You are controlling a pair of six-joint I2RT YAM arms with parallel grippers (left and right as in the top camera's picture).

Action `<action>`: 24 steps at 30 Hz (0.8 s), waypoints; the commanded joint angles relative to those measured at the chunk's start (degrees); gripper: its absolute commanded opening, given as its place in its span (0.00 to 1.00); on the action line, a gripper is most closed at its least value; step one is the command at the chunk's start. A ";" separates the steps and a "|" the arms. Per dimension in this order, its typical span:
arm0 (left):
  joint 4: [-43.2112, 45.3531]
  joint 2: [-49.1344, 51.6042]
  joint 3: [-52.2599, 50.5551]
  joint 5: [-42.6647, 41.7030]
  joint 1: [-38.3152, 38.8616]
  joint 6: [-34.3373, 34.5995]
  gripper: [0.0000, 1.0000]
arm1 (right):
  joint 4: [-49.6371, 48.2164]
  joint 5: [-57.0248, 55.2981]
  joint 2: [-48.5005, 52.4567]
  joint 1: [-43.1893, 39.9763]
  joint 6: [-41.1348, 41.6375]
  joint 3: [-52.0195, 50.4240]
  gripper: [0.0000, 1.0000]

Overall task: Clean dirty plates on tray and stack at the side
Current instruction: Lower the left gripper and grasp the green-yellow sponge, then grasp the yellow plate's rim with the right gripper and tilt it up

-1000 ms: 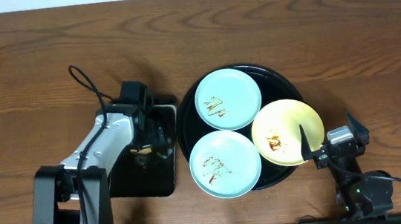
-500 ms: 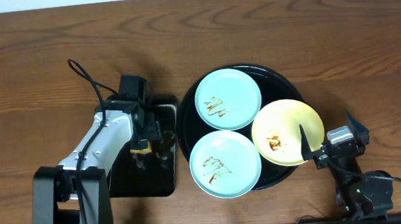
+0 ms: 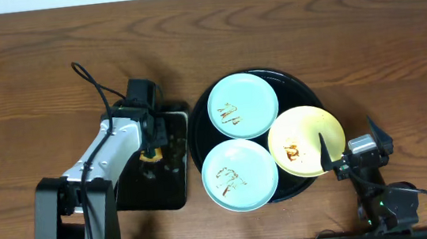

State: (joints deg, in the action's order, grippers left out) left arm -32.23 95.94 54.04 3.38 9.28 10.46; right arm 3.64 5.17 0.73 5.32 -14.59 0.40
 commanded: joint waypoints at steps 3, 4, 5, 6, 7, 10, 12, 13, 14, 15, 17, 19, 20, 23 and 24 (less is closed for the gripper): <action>0.31 -0.09 0.96 0.79 0.02 1.62 0.07 | 0.22 0.24 -0.35 0.50 0.42 -0.09 0.99; 0.42 -0.09 0.96 0.79 0.02 1.66 0.07 | 0.22 0.24 -0.35 0.50 0.42 -0.09 0.99; 0.57 -0.09 0.96 0.76 0.02 1.68 0.07 | 0.22 0.24 -0.35 0.50 0.42 -0.09 0.99; 0.66 -0.09 0.96 0.76 0.02 1.68 0.07 | 0.22 0.24 -0.35 0.50 0.42 -0.09 0.99; 0.72 -0.11 0.96 0.76 0.02 1.68 0.07 | 0.22 0.24 -0.35 0.50 0.42 -0.09 0.99; 0.79 -0.11 0.96 0.79 0.02 1.62 0.08 | 0.22 0.24 -0.35 0.50 0.42 -0.09 0.99; 0.85 -0.11 0.96 0.76 0.02 1.64 0.07 | 0.22 0.24 -0.35 0.50 0.42 -0.09 0.99; 0.90 -0.11 0.96 0.76 0.02 1.64 0.07 | 0.22 0.24 -0.35 0.50 0.42 -0.09 0.99; 1.03 -0.11 0.96 0.76 0.02 1.64 0.07 | 0.22 0.24 -0.35 0.50 0.42 -0.09 0.99; 1.09 -0.11 0.96 0.76 0.02 1.64 0.07 | 0.22 0.24 -0.35 0.50 0.42 -0.09 0.99; 1.11 -0.11 0.96 0.76 0.02 1.66 0.07 | 0.22 0.24 -0.35 0.50 0.42 -0.09 0.99; 1.11 -0.11 0.96 0.74 0.02 1.68 0.07 | 0.22 0.24 -0.35 0.50 0.42 -0.09 0.99; 1.09 -0.11 0.96 0.74 0.04 1.68 0.07 | 0.22 0.24 -0.35 0.50 0.42 -0.09 0.99; 1.07 -0.11 0.96 0.74 0.09 1.66 0.07 | 0.22 0.24 -0.35 0.50 0.42 -0.09 0.99; 1.05 -0.11 0.96 0.74 0.07 1.64 0.07 | 0.22 0.24 -0.35 0.50 0.42 -0.09 0.99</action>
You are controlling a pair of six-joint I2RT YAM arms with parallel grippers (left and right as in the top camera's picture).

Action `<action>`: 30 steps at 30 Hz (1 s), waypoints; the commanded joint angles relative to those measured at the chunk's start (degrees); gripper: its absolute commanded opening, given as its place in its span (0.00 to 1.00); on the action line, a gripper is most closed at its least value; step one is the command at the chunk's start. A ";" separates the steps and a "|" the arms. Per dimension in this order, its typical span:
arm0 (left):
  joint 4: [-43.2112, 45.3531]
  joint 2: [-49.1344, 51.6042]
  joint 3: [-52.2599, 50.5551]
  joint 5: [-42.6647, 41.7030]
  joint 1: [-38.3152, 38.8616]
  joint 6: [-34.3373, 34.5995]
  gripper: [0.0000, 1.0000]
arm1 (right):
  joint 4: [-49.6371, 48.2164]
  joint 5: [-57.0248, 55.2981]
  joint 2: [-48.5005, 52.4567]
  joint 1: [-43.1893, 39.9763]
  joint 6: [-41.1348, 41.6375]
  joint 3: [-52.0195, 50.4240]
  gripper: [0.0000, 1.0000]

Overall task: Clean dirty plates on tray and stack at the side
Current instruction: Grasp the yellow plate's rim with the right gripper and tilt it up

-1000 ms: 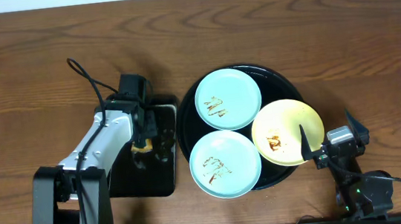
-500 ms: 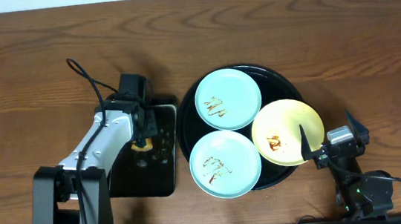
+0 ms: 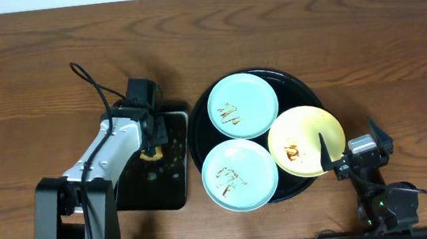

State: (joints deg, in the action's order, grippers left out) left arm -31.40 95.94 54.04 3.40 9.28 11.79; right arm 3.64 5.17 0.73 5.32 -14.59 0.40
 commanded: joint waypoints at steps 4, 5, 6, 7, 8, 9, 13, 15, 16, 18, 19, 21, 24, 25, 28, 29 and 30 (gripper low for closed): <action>0.22 -0.11 0.96 0.70 0.07 0.31 0.07 | 0.20 -1.11 -0.35 0.46 -0.74 -0.09 0.99; 0.22 -0.11 0.96 0.70 0.07 0.31 0.07 | -0.22 -0.98 -0.35 0.44 -0.70 -0.09 0.99; 0.22 -0.11 0.96 0.70 0.07 0.31 0.07 | -0.63 -0.04 -0.35 0.44 -0.70 0.00 0.99; 0.22 -0.11 0.96 0.72 0.07 0.31 0.07 | -0.52 1.31 -0.35 0.44 -0.68 0.42 0.99; 0.22 -0.11 0.96 0.72 0.07 0.31 0.07 | -0.24 2.58 -0.35 0.44 -0.68 0.94 0.99; 0.22 -0.11 0.96 0.72 0.07 0.31 0.07 | 0.37 4.33 -0.35 0.44 -0.70 1.88 0.99; 0.17 -0.11 0.96 0.72 0.07 0.31 0.07 | 7.54 5.90 0.33 0.44 0.09 8.66 0.99; 0.07 -0.11 0.96 0.72 0.07 0.31 0.07 | 13.55 5.90 2.27 0.44 0.26 13.90 0.99; 0.04 -0.11 0.96 0.74 0.07 0.31 0.07 | 16.28 5.90 3.72 0.44 0.26 16.48 0.99; 0.09 -0.11 0.96 0.74 0.07 0.31 0.07 | 20.90 6.25 7.50 0.44 1.01 21.66 0.99; 0.13 -0.11 0.96 0.74 0.07 0.31 0.07 | 22.75 6.99 9.77 0.44 1.60 24.17 0.99; 0.20 -0.11 0.96 0.74 0.07 0.31 0.07 | 26.36 8.31 15.02 0.44 3.85 29.20 0.99; 0.24 -0.11 0.96 0.74 0.07 0.31 0.07 | 33.03 11.10 24.39 0.44 8.33 36.41 0.99; 0.24 -0.11 0.96 0.74 0.07 0.31 0.07 | 35.23 12.04 27.61 0.44 10.08 38.42 0.99; 0.24 -0.11 0.96 0.74 0.07 0.31 0.07 | 42.69 14.53 38.12 0.44 14.99 43.82 0.99; 0.26 -0.11 0.96 0.74 0.07 0.31 0.07 | 45.33 15.69 41.44 0.44 16.26 45.38 0.99; 0.28 -0.11 0.96 0.76 0.07 0.28 0.07 | 47.95 16.94 44.59 0.44 16.63 46.88 0.99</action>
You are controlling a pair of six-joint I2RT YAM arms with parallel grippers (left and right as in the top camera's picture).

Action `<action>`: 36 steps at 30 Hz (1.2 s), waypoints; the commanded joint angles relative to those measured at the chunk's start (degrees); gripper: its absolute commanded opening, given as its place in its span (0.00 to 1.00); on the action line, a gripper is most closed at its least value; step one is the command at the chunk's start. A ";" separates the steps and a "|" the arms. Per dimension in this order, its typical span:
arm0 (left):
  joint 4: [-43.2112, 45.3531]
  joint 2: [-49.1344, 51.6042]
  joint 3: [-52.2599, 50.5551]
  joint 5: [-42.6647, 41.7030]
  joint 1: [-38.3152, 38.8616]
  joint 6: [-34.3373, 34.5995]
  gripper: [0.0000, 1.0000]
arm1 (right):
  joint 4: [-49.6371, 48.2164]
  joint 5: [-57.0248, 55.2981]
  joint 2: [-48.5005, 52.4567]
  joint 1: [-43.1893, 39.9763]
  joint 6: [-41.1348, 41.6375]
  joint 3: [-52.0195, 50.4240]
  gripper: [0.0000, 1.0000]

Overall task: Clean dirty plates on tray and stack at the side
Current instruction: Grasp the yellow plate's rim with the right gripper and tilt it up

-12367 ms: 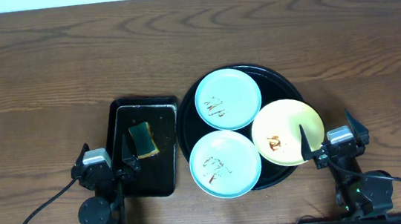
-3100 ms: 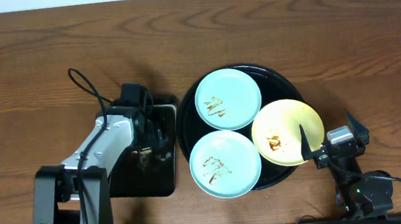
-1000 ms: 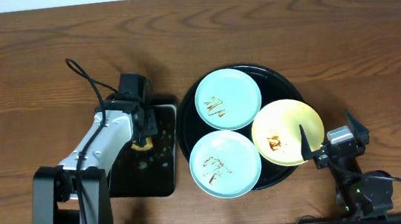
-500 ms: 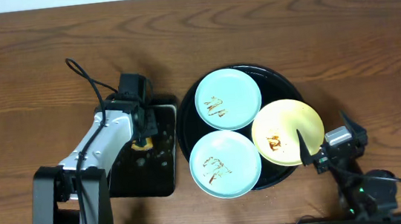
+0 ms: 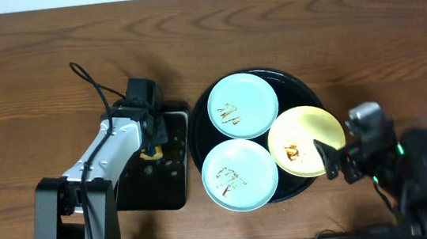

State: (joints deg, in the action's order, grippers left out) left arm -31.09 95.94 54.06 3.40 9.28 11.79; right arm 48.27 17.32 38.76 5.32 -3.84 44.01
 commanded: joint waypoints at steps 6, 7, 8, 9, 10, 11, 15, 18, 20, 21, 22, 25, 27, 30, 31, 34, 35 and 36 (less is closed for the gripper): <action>-0.04 -0.11 0.94 0.76 0.07 0.26 0.08 | 10.49 11.17 21.09 0.33 6.99 7.89 0.99; -0.02 -0.11 0.94 0.76 0.07 0.26 0.07 | 11.04 12.79 23.04 0.33 6.80 7.89 0.99; 0.11 -0.11 0.94 0.76 0.07 0.26 0.07 | 11.56 12.94 24.57 0.33 6.56 7.87 0.99; 0.20 -0.11 0.94 0.74 0.07 0.26 0.07 | 11.78 12.20 26.10 0.33 6.58 7.85 0.99; 0.31 -0.11 0.94 0.76 0.07 0.26 0.07 | 11.93 10.58 27.56 0.26 7.30 7.82 0.99; 0.39 -0.11 0.94 0.76 0.07 0.26 0.07 | 12.09 7.45 28.89 -0.02 10.82 7.82 0.99; 0.42 -0.11 0.94 0.74 0.07 0.28 0.07 | 14.67 -1.92 33.51 -2.84 28.04 7.78 0.99; 0.52 -0.11 0.94 0.74 0.07 0.28 0.07 | 13.68 -3.72 34.67 -5.51 28.24 7.80 0.99; 0.63 -0.11 0.94 0.74 0.07 0.28 0.07 | 13.09 -4.44 34.62 -7.37 28.24 7.80 0.99; 0.70 -0.11 0.94 0.74 0.07 0.28 0.07 | 12.46 -4.44 34.62 -8.37 28.24 7.80 0.99; 0.76 -0.11 0.94 0.72 0.07 0.28 0.07 | 11.98 -4.44 34.64 -9.01 28.24 7.78 0.99; 1.01 -0.11 0.94 0.74 0.07 0.28 0.07 | 10.12 -4.31 34.64 -9.97 27.30 7.23 0.99; 1.01 -0.11 0.94 0.74 0.07 0.28 0.07 | 9.03 -3.63 34.67 -9.94 27.36 6.67 0.99; 1.03 -0.11 0.94 0.74 0.07 0.28 0.07 | 6.51 -3.61 34.75 -9.97 28.68 5.20 0.99; 1.03 -0.11 0.94 0.74 0.07 0.28 0.08 | 5.60 -3.63 34.75 -9.97 29.22 4.59 0.99; 1.01 -0.11 0.94 0.74 0.07 0.28 0.07 | 1.92 -4.02 34.77 -9.97 31.08 1.95 0.88; 1.01 -0.11 0.94 0.74 0.07 0.28 0.08 | 0.20 -4.02 34.88 -9.97 32.15 0.55 0.88; 1.01 -0.11 0.94 0.74 0.07 0.28 0.07 | -1.40 -4.02 35.04 -9.97 33.46 -0.85 0.84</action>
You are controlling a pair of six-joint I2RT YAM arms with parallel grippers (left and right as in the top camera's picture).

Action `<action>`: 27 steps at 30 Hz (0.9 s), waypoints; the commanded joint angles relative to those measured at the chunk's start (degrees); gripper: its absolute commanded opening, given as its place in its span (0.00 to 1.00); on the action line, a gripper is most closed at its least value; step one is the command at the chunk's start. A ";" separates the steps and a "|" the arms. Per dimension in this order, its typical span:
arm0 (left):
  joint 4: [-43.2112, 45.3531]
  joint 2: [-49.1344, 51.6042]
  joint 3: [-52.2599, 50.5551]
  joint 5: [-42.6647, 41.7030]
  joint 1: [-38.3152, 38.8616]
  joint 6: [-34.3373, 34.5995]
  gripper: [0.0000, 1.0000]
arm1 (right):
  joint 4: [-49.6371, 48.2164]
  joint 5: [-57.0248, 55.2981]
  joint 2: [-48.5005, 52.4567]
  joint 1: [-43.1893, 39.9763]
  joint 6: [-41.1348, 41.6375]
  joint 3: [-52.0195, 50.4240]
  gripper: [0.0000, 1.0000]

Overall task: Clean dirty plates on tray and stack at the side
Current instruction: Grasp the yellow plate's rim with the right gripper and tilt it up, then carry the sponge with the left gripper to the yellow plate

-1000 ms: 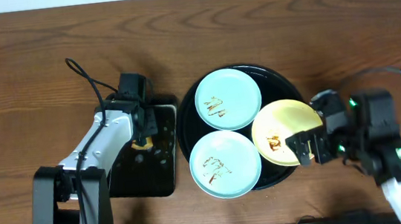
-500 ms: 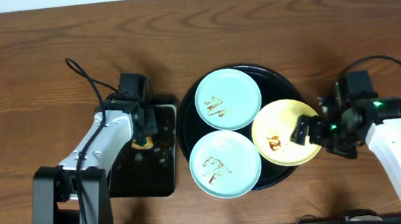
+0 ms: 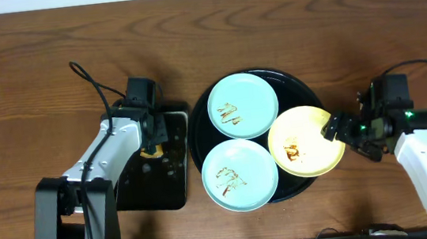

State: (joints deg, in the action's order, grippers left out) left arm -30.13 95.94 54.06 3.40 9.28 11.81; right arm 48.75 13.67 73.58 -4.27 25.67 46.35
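Observation:
Three dirty plates lie on a round black tray (image 3: 307, 94): a teal plate (image 3: 242, 105) at the back, a second teal plate (image 3: 240, 175) at the front, and a yellow plate (image 3: 306, 141) on the right, each with brown smears. My right gripper (image 3: 342, 136) is at the yellow plate's right rim and looks open, fingers on either side of the edge. My left gripper (image 3: 153, 146) reaches down over a square black tray (image 3: 153, 185), shut on a small yellow sponge (image 3: 151, 151).
The square black tray touches the round tray's left side. The left arm's base stands at the front left, and its cable loops over the table behind it. Brown wooden table (image 3: 34, 75) lies all around.
My right arm has swung out from the front edge to the right side. Its gripper now sits at the yellow plate's right rim, where before it was at the front-right rim. The left gripper barely shifted.
At first the right arm was folded low at the front right, fingers pointing at the yellow plate, while the left gripper held the sponge over the square tray. The right arm then rose beside the plate, and now reaches its rim from the right.

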 commanded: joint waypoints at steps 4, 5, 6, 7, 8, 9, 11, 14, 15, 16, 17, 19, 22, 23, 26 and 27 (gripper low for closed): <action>0.02 -0.11 0.94 0.72 0.07 0.26 0.07 | -7.65 0.22 1.05 -0.37 6.23 -7.67 0.79; 0.02 -0.11 0.94 0.72 0.07 0.26 0.07 | -8.48 0.24 1.18 -0.37 6.23 -8.44 0.83; 0.02 -0.11 0.94 0.72 0.07 0.26 0.08 | -9.31 0.24 1.36 -0.37 6.34 -9.18 0.85; 0.00 -0.11 0.94 0.74 0.07 0.26 0.07 | -9.86 0.13 1.46 -0.37 6.80 -9.70 0.84; 0.02 -0.11 0.94 0.74 0.07 0.26 0.07 | -10.43 -0.17 1.55 -0.37 7.30 -10.21 0.80; 0.00 -0.11 0.94 0.74 0.07 0.26 0.08 | -10.97 -0.35 1.55 -0.37 7.87 -10.69 0.79; 0.02 -0.11 0.94 0.72 0.07 0.26 0.08 | -12.44 -0.39 1.55 -0.37 8.20 -11.69 0.74; 0.00 -0.11 0.94 0.72 0.07 0.26 0.07 | -13.49 -2.80 1.55 -0.37 10.29 -12.92 0.54; -0.02 -0.11 0.94 0.72 0.07 0.26 0.07 | -13.60 -3.67 1.55 -0.37 10.78 -13.16 0.50; -0.02 -0.11 0.94 0.72 0.07 0.26 0.07 | -13.68 -4.07 1.55 -0.37 10.78 -13.29 0.45; -0.11 -0.11 0.94 0.72 0.07 0.26 0.07 | -13.68 -4.33 1.55 -0.37 10.75 -13.31 0.41; -0.17 -0.11 0.94 0.72 0.07 0.26 0.08 | -13.84 -4.44 1.55 -0.37 10.78 -13.31 0.20; -0.13 -0.11 0.94 0.72 0.07 0.26 0.07 | -14.27 -4.46 1.55 -0.37 11.63 -13.31 0.01; -0.13 -0.11 0.94 0.72 0.07 0.26 0.07 | -14.43 -4.46 1.55 -0.37 11.69 -13.31 0.01; -0.13 -0.20 0.94 0.72 0.07 0.26 0.07 | -14.78 -4.66 1.55 -0.37 12.02 -13.31 0.01; -0.13 -0.31 0.94 0.74 0.07 0.26 0.07 | -14.86 -4.74 1.55 -0.37 12.02 -13.31 0.01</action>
State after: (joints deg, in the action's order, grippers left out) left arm -30.15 95.94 54.06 3.40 9.28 11.79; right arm 33.74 11.57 74.46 -4.43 36.64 33.80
